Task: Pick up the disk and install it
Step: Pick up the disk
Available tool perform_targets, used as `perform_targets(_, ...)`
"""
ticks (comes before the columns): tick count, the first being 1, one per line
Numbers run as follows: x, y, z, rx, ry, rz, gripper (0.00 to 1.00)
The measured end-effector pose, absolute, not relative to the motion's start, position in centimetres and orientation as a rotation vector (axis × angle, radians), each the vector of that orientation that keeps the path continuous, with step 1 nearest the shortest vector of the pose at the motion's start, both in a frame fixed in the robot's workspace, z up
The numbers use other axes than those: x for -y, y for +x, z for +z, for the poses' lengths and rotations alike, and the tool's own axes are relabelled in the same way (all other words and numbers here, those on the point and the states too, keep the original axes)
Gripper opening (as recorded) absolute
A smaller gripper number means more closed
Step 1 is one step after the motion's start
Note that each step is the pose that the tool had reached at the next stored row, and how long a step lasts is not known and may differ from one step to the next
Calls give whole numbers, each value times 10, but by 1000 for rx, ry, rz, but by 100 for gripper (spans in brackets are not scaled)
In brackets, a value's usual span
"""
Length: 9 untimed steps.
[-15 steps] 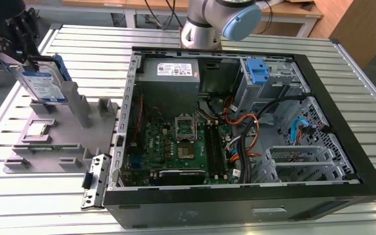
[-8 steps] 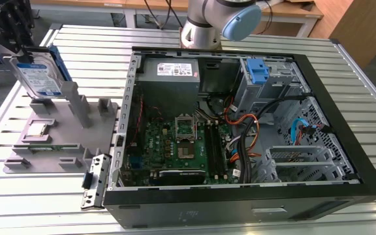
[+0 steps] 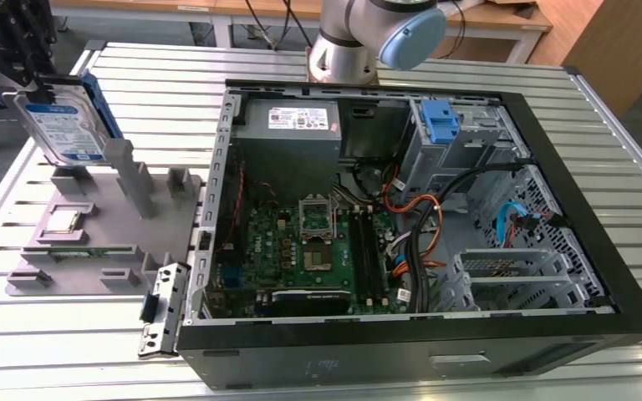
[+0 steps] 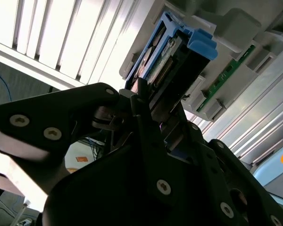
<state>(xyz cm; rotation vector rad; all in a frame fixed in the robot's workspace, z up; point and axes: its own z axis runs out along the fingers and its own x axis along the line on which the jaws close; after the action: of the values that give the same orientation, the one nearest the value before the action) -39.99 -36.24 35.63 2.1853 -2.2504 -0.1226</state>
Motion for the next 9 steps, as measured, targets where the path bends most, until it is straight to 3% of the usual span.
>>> perform_targets(9,362,-400,357,2251,2185,-123,35)
